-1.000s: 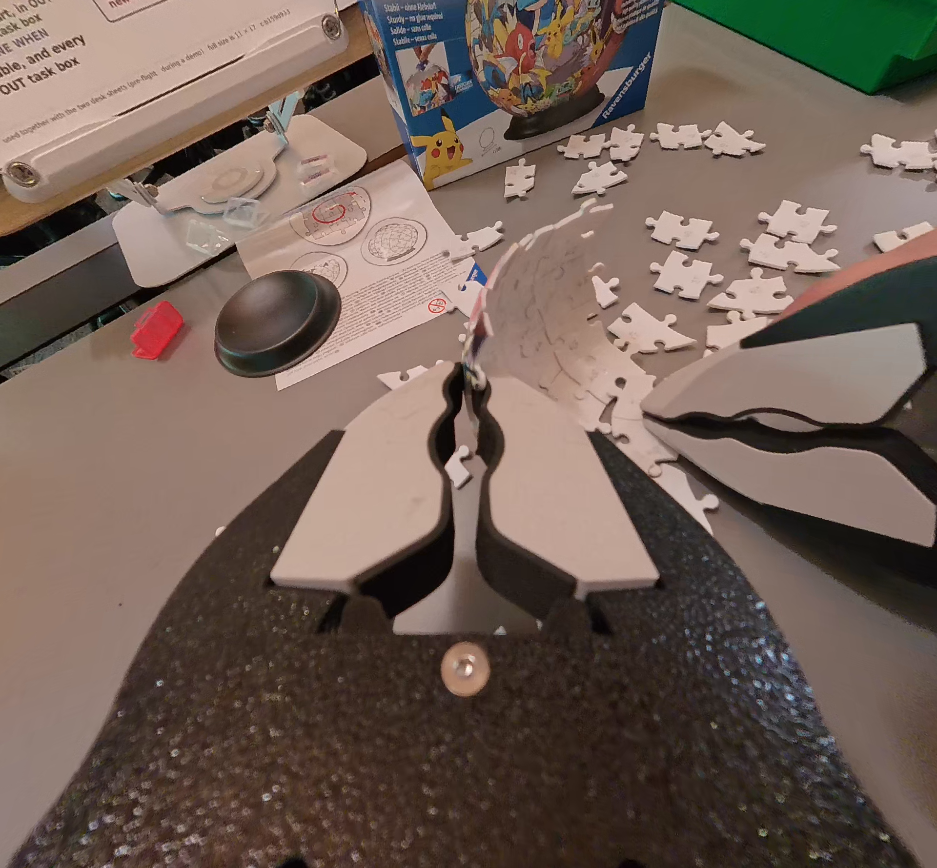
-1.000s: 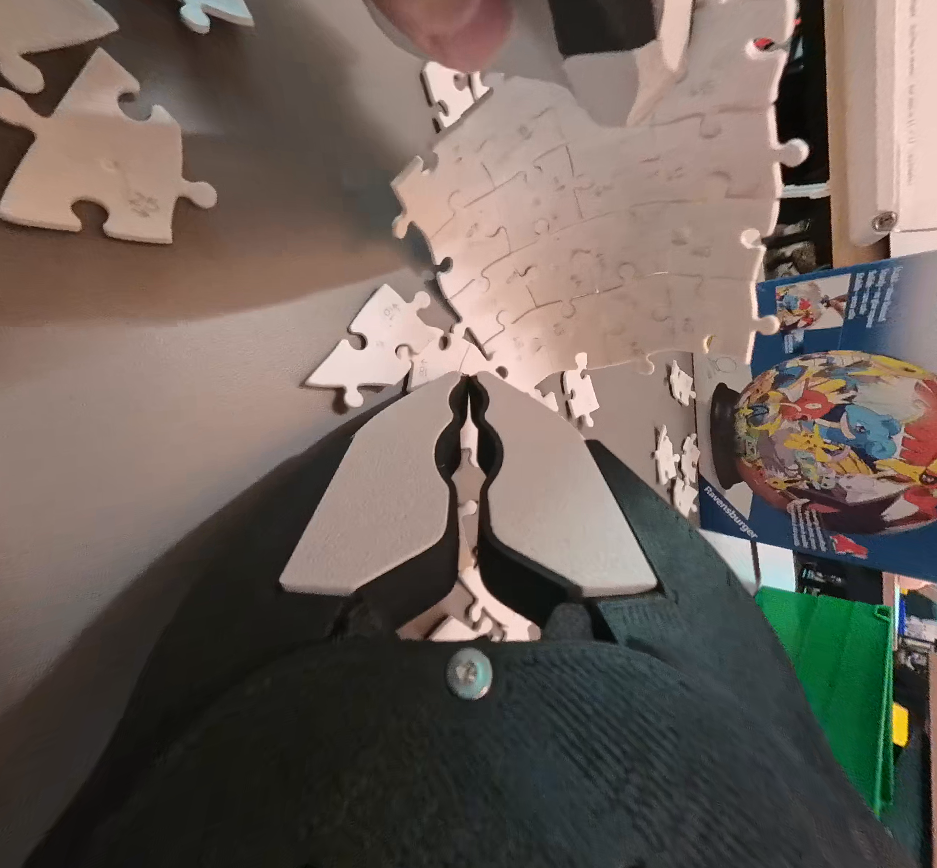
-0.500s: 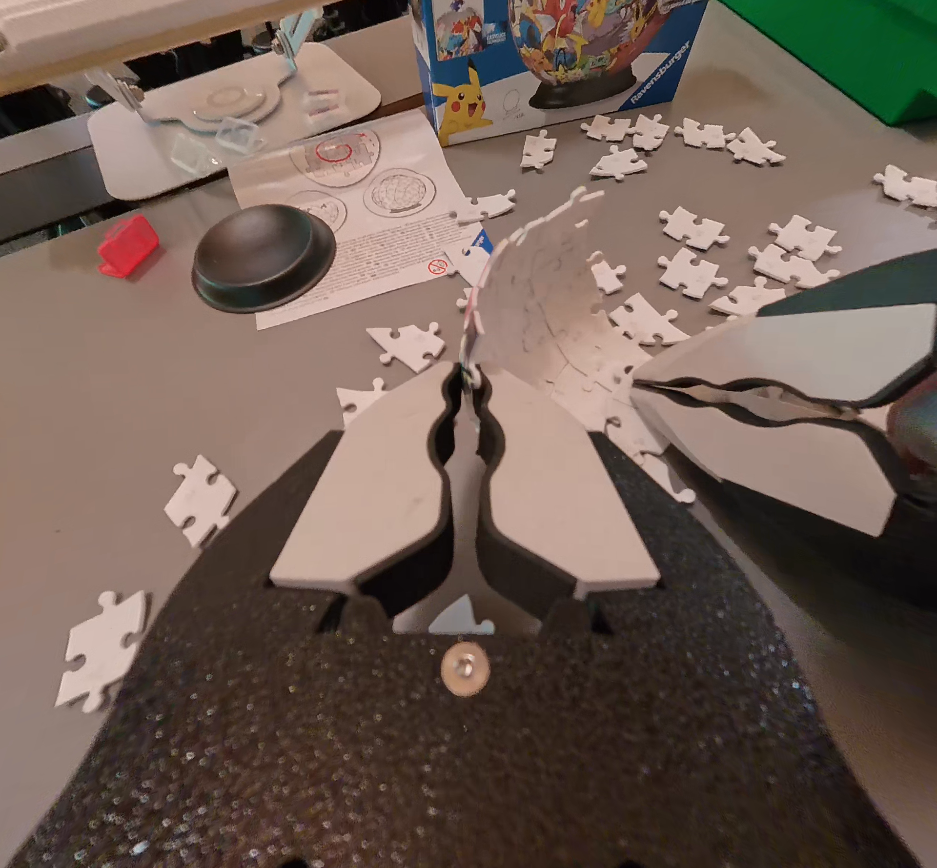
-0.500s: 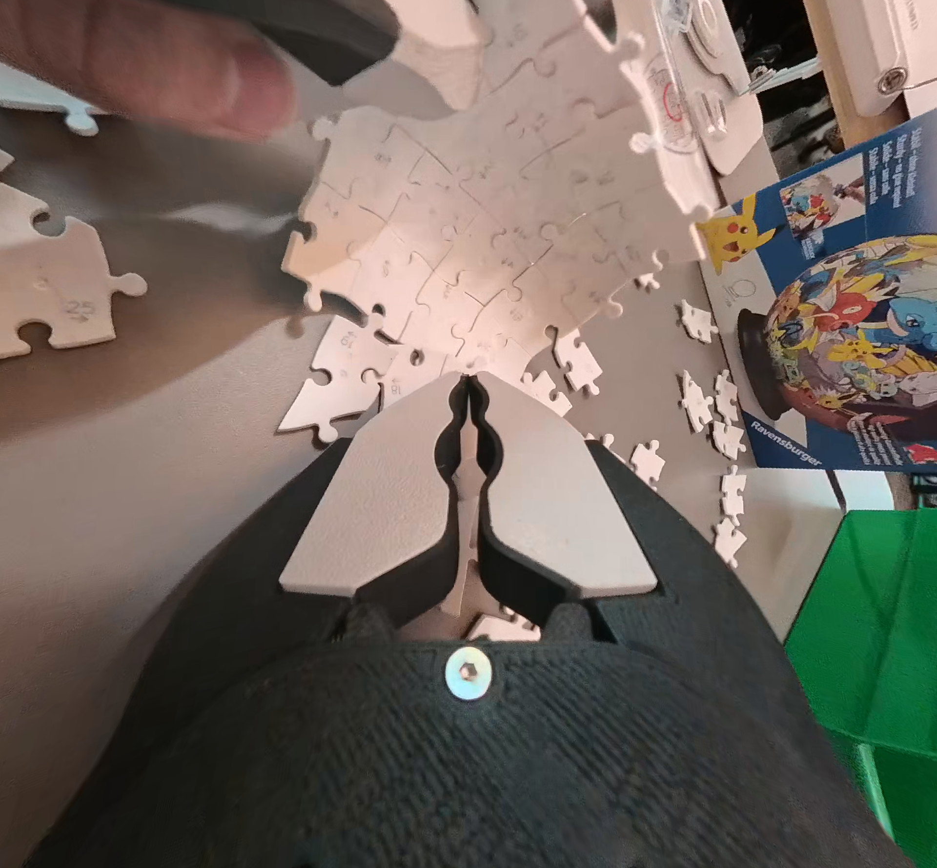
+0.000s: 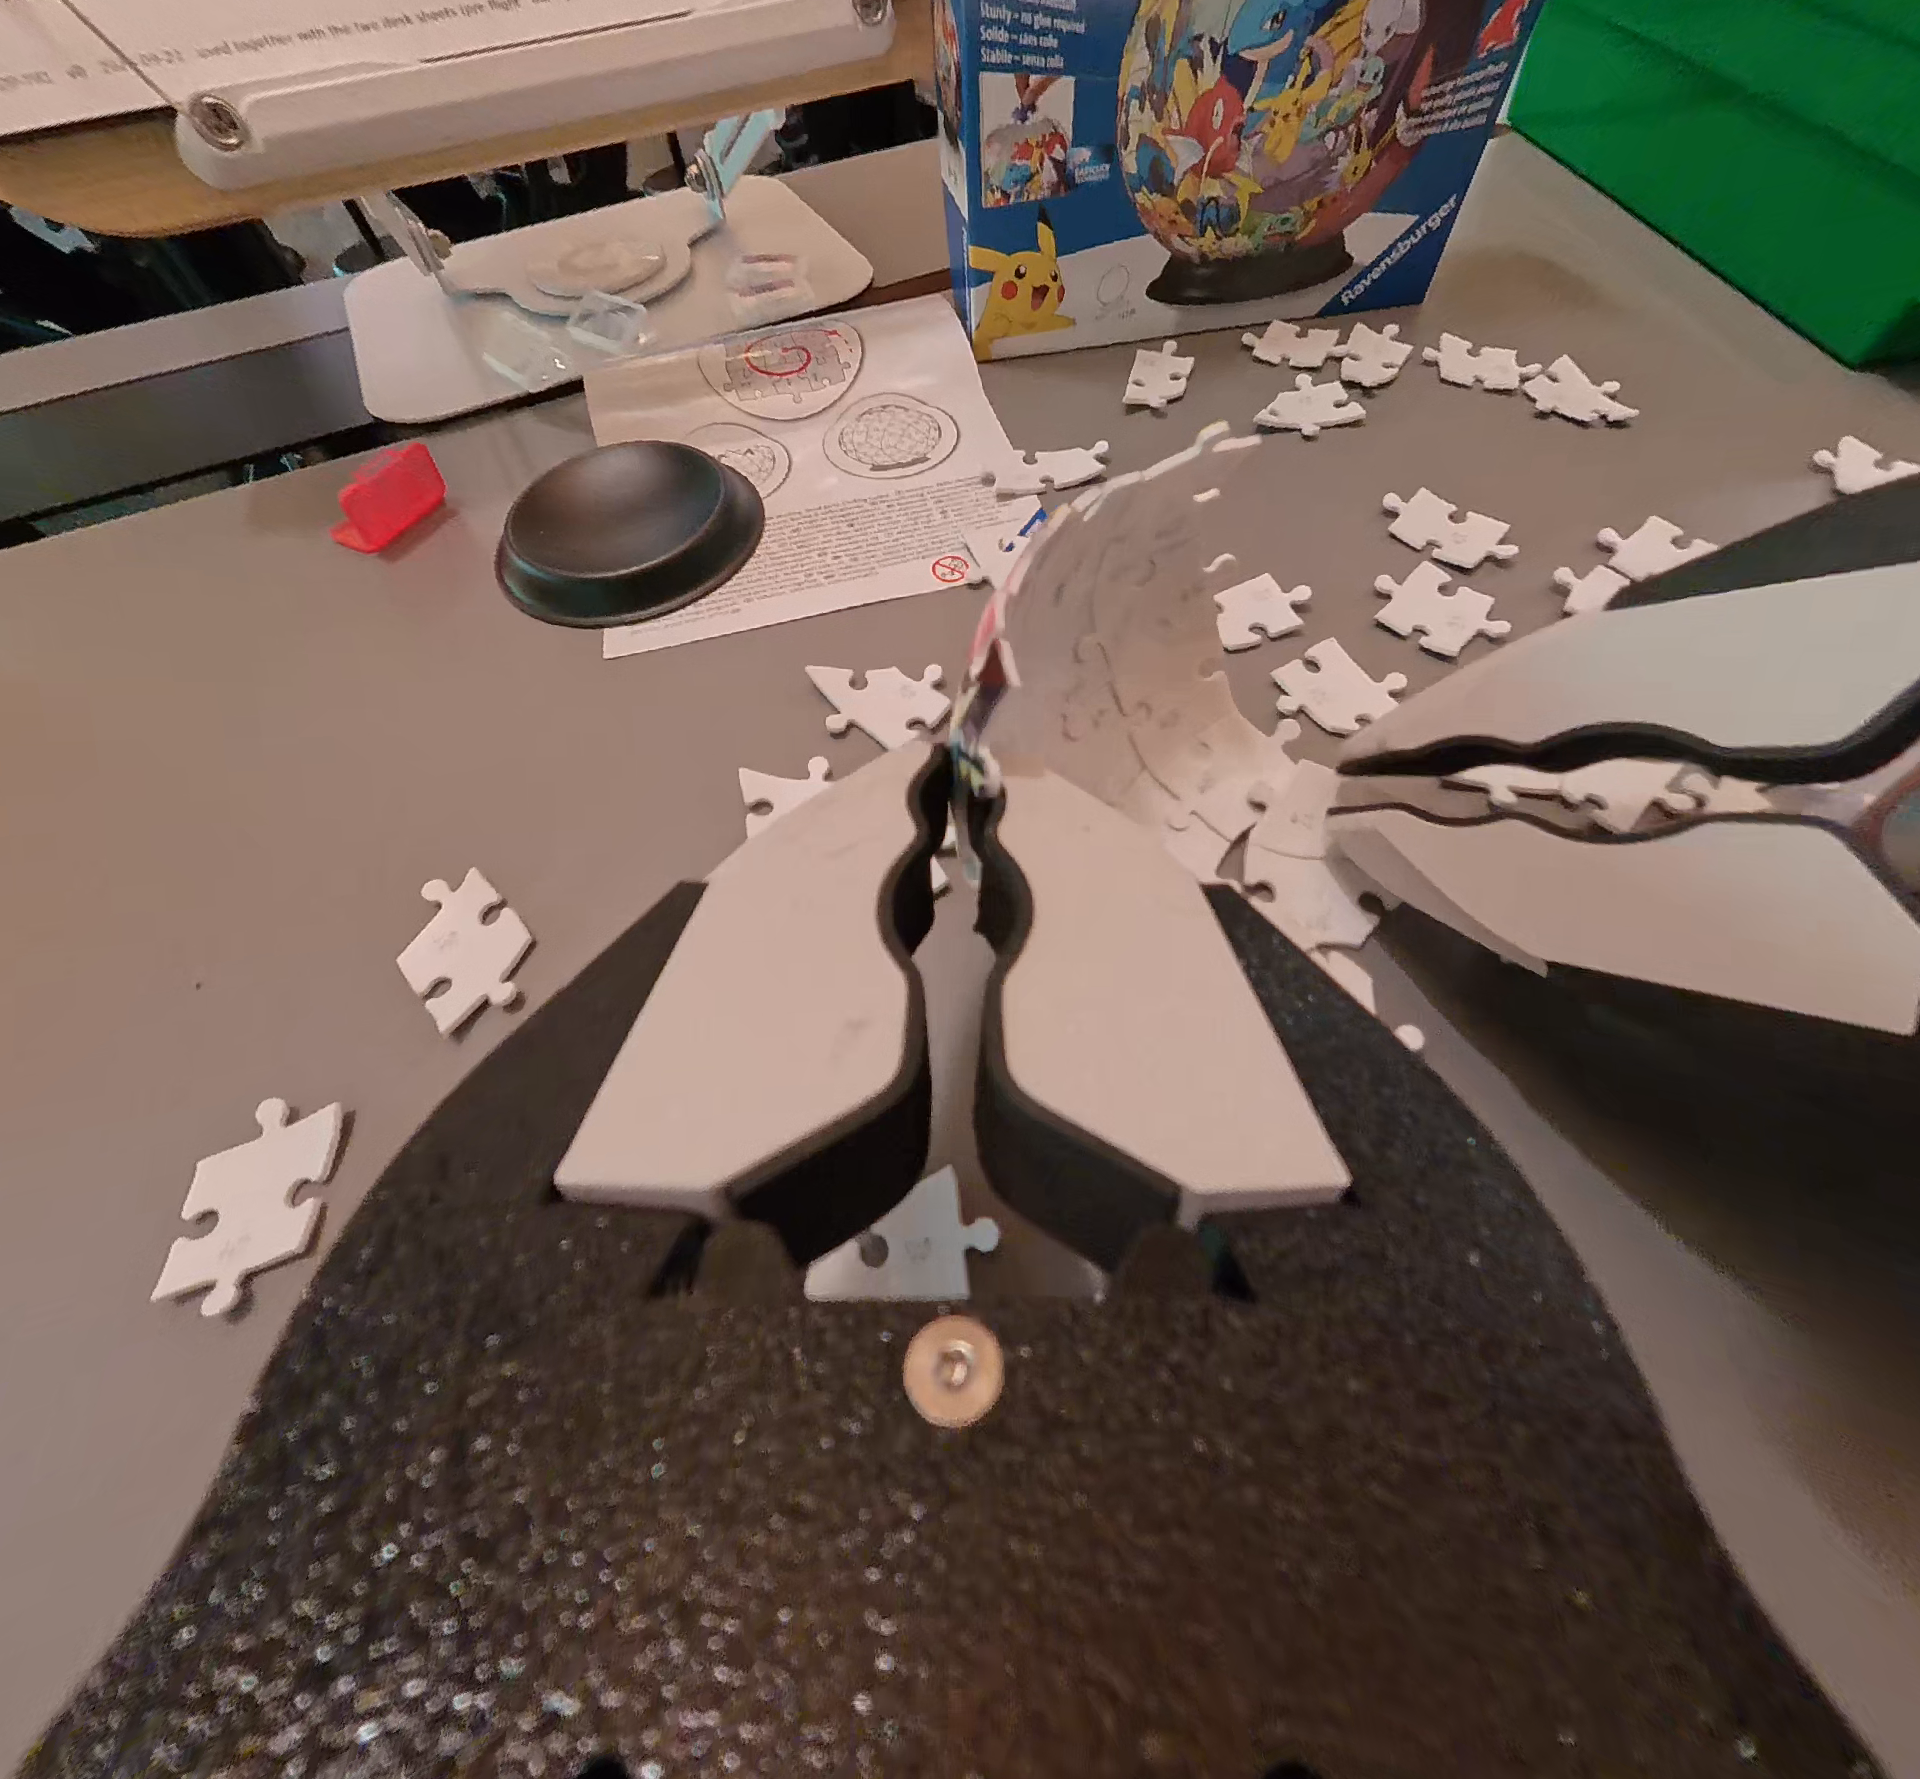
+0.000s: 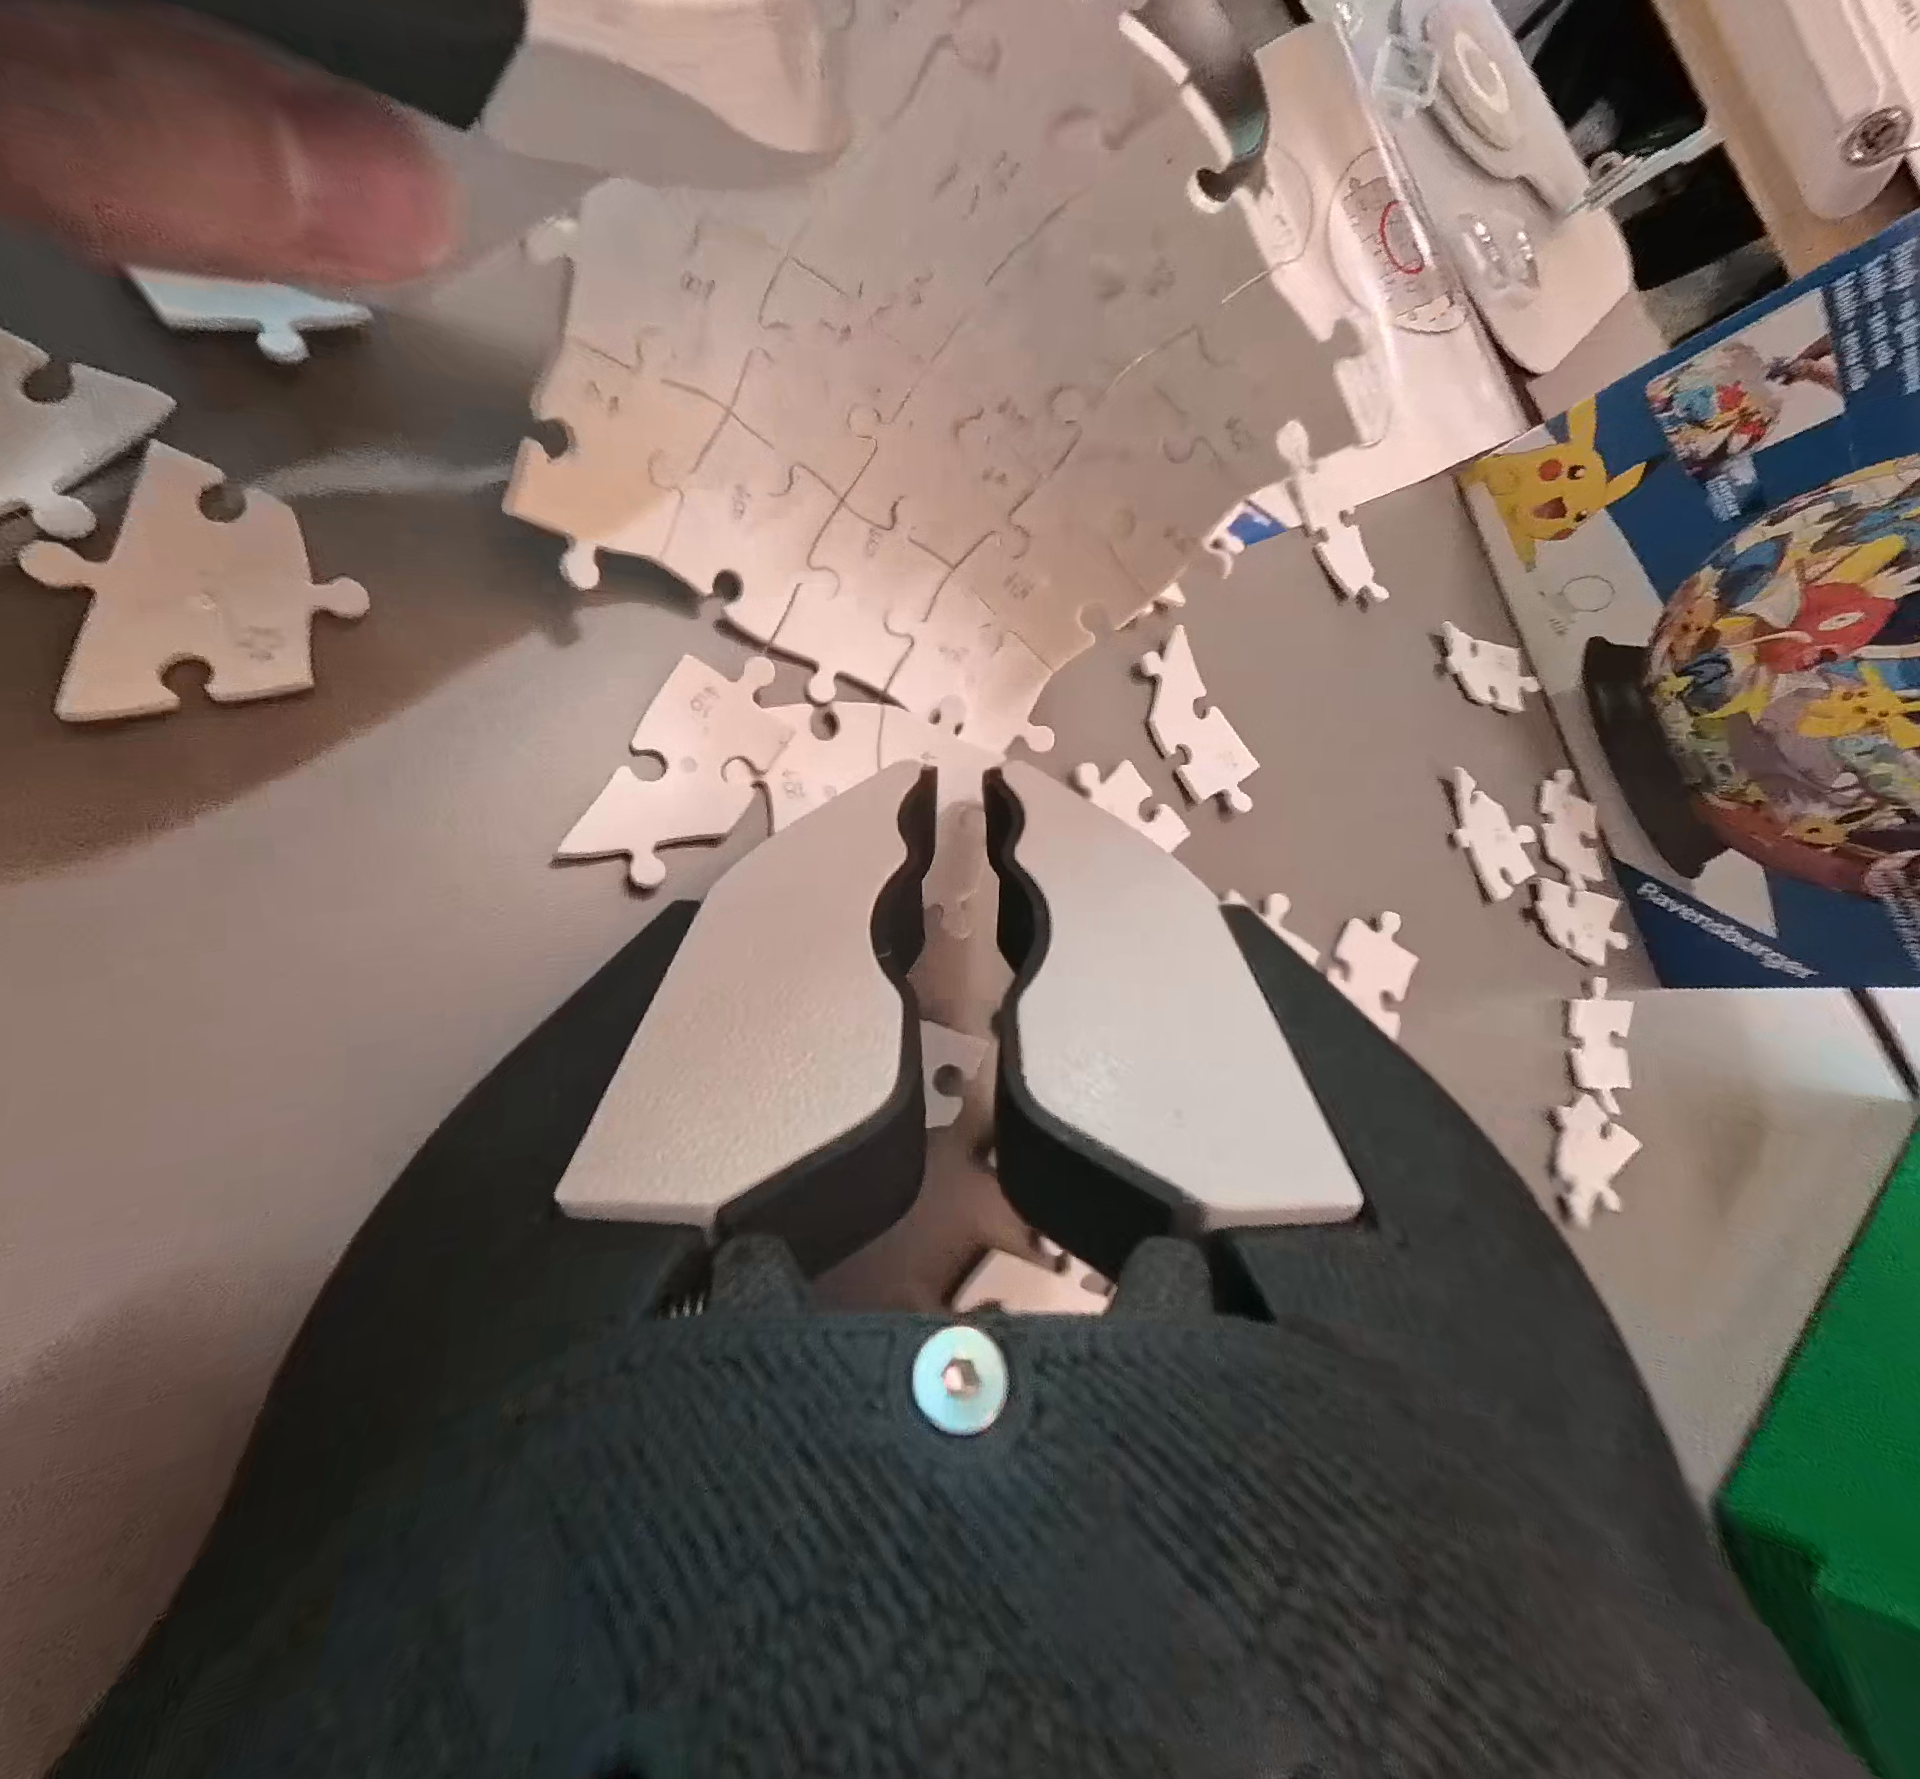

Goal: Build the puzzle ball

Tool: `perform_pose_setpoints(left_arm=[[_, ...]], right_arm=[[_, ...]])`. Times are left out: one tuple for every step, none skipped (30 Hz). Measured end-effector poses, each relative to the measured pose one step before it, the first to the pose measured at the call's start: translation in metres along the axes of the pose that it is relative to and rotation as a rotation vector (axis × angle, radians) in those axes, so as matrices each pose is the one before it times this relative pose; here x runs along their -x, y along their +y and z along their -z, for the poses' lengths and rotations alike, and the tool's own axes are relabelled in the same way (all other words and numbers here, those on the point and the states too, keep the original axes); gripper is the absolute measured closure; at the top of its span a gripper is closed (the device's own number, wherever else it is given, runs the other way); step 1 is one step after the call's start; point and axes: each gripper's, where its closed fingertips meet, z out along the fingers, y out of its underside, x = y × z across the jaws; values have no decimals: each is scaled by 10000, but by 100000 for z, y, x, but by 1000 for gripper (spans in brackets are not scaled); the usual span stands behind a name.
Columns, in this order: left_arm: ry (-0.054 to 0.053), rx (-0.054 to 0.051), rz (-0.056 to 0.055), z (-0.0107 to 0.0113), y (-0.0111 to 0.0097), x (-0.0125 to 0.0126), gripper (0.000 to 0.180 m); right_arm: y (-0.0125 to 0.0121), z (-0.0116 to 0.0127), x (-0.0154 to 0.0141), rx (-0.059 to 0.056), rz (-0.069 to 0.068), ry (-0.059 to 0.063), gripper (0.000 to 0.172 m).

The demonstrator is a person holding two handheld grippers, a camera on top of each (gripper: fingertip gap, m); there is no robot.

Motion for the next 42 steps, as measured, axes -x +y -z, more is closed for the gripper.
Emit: perform_pose_setpoints(left_arm=[[-46, -52, -32, 68, -43, -93, 179], [-38, 0, -51, 44, 20, -74, 179], [-10, 12, -18, 47, 35, -79, 179], [38, 22, 30, 45, 38, -111, 179], [86, 86, 72, 12, 112, -141, 179], [90, 80, 114, -10, 110, -121, 179], [69, 46, 84, 0, 57, -79, 179], [35, 57, 15, -6, 66, -1, 179], [10, 40, -9, 8, 43, 21, 178], [15, 28, -1, 21, 26, 3, 178], [33, 6, 4, 32, -23, -39, 178], [41, -12, 10, 50, -43, -62, 178], [39, -18, 20, 61, -45, -82, 177], [41, -39, 18, 69, -62, -101, 177], [40, -46, 21, 57, -63, -113, 176], [29, -39, 20, 38, -65, -79, 176], [-7, -23, -6, 4, -21, -14, 176], [-64, 5, -55, -25, 26, 65, 177], [-76, 24, -79, -49, 87, 103, 178], [-30, -2, -28, -33, 60, 49, 179], [-3, -13, 29, -18, 23, 11, 179], [-4, -14, 1, -14, -9, 5, 179], [-25, -15, -31, 12, -22, 17, 179], [-23, -16, -40, 0, -17, -8, 179], [-7, -30, -31, 5, -41, -28, 179], [2, -36, -23, 1, -48, -45, 179], [0, -30, -16, 3, -52, -35, 179], [-2, -21, -16, 4, -20, -24, 179], [-5, -9, -13, -12, -15, -3, 179], [-7, -5, -11, -10, 1, 7, 179], [-3, -13, -18, -8, -18, -14, 179], [-7, -26, -37, 8, -36, -23, 179], [-19, -31, -51, -7, -39, -28, 179], [-24, -27, -60, -7, -36, -24, 179], [-27, -26, -55, -6, -35, -23, 178], [-93, 3, -36, -13, 5, 98, 178], [-45, -3, -58, -34, 3, 75, 178], [-10, 3, -32, -40, -3, 37, 178], [-13, -11, -20, -23, -11, 24, 178], [-16, -29, -41, -15, -50, 19, 177], [-32, -34, -62, -20, -49, 23, 175], [-47, -17, -69, -21, -34, 31, 173]], right_arm=[[6, -30, 125, -13, -140, -157, 165], [61, -31, -20, 25, -18, -27, 168], [29, -34, 53, 1, 160, -21, 169], [-118, -49, 298, -70, 296, -132, 169], [-6, -44, 289, 23, 274, -92, 169], [161, -85, 137, 165, 193, 5, 170], [62, -48, 16, 111, 154, 57, 172], [77, -44, -63, 101, 77, 77, 172], [85, -14, -47, 96, -37, 39, 172], [38, -12, -10, 50, -104, -22, 172], [50, 2, -1, 32, -125, -55, 172], [58, 13, 21, 39, -134, -80, 172], [85, 14, 12, 57, -152, -85, 172], [81, 27, 30, 68, -150, -81, 172], [53, 5, 11, 63, -155, -51, 172], [13, -14, 17, 46, -122, -30, 171], [-34, 22, -8, -1, -67, -4, 169], [-110, 51, -108, -71, -59, 42, 168], [-254, 140, -315, -172, -130, 81, 167], [-476, 239, -568, -338, -281, 111, 165], [-595, 283, -670, -405, -394, -9, 164], [-545, 244, -779, -345, -465, -98, 161], [-557, 206, -1003, -322, -425, -26, 157], [-679, 96, -999, -413, -270, -18, 153], [-677, -102, -677, -465, -152, -191, 148], [-482, -341, -383, -405, -149, -359, 141], [-362, -516, 43, -299, -147, -587, 134], [-237, -512, 343, -197, -56, -723, 134], [-155, -499, 280, -120, 79, -610, 136], [-290, -445, 478, -214, 256, -649, 136], [-174, -354, 82, -148, 268, -278, 140], [88, -314, -97, 58, 309, -108, 145], [197, -314, 194, 107, 353, -286, 149], [195, -277, 300, 74, 303, -304, 151], [120, -192, 267, 8, 292, -229, 153], [7, -100, 60, -105, 303, -38, 155], [-9, 10, -3, -140, 279, 34, 158], [-43, 50, -1, -120, 150, 63, 158], [-68, 66, -24, -102, 100, 103, 158], [-113, 84, -74, -125, 164, 196, 158], [-164, 136, -48, -146, 234, 234, 159], [-158, 171, 9, -115, 274, 185, 160]])
